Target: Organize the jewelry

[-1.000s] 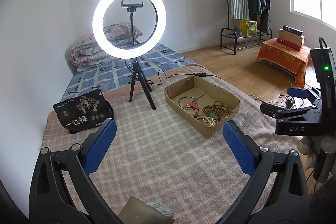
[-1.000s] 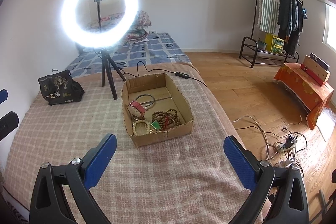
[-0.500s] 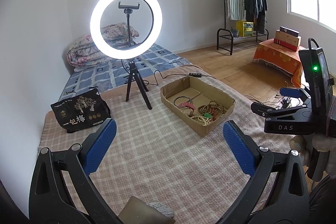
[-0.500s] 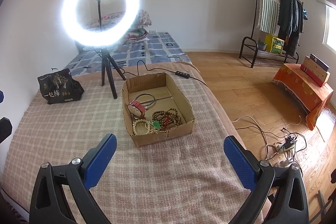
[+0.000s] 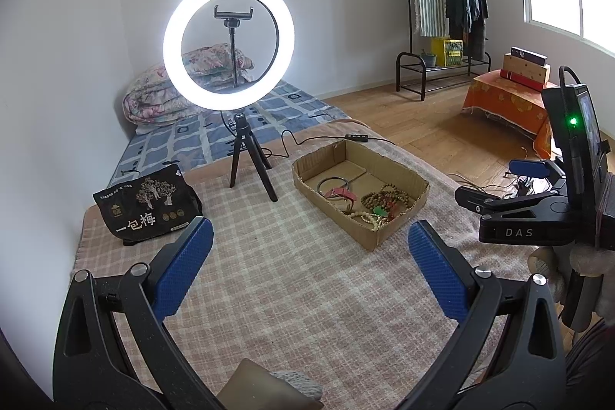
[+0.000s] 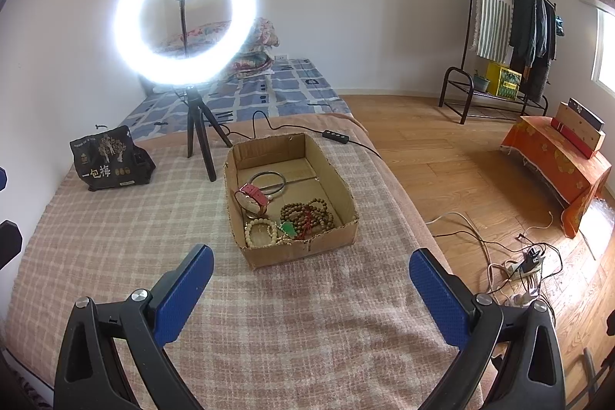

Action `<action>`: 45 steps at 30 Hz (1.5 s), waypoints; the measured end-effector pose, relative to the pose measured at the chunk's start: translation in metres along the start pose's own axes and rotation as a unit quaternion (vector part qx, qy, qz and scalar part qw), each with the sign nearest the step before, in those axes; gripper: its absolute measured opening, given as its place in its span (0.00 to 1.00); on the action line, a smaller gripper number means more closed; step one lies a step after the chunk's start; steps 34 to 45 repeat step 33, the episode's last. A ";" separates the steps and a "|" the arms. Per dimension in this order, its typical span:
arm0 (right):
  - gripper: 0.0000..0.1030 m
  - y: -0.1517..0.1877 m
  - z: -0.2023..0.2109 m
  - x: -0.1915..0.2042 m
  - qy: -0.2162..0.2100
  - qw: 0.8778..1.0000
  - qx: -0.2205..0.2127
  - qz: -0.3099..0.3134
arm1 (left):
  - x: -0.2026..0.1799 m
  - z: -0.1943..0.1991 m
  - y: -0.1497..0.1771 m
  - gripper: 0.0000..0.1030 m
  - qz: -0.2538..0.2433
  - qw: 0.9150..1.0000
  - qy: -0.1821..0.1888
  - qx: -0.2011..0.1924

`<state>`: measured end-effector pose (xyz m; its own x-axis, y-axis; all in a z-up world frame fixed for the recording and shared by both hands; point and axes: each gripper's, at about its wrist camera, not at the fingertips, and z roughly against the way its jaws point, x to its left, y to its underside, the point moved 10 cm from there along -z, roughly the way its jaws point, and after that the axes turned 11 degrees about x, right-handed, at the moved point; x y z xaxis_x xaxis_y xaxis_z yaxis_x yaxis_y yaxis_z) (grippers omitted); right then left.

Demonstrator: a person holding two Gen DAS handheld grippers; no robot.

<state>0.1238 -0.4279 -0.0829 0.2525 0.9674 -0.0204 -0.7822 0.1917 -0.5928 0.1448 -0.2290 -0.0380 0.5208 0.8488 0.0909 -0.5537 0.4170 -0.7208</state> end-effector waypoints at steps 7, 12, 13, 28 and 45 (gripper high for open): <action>1.00 -0.001 0.001 0.004 -0.002 1.000 -0.001 0.003 | 0.000 0.000 0.000 1.00 0.000 1.000 0.001 0.000; 1.00 -0.001 0.001 0.007 -0.002 1.000 -0.001 0.003 | 0.000 0.000 0.000 1.00 0.001 1.000 0.001 -0.001; 1.00 -0.001 0.001 0.006 -0.002 1.000 0.000 0.003 | 0.000 0.000 0.000 1.00 0.000 1.000 0.000 -0.001; 1.00 0.000 0.000 0.008 -0.003 1.000 0.001 0.005 | 0.003 0.008 -0.004 1.00 -0.003 1.000 -0.019 -0.020; 1.00 0.000 0.000 0.008 -0.002 1.000 0.001 0.005 | 0.002 0.009 -0.004 1.00 -0.003 1.000 -0.018 -0.021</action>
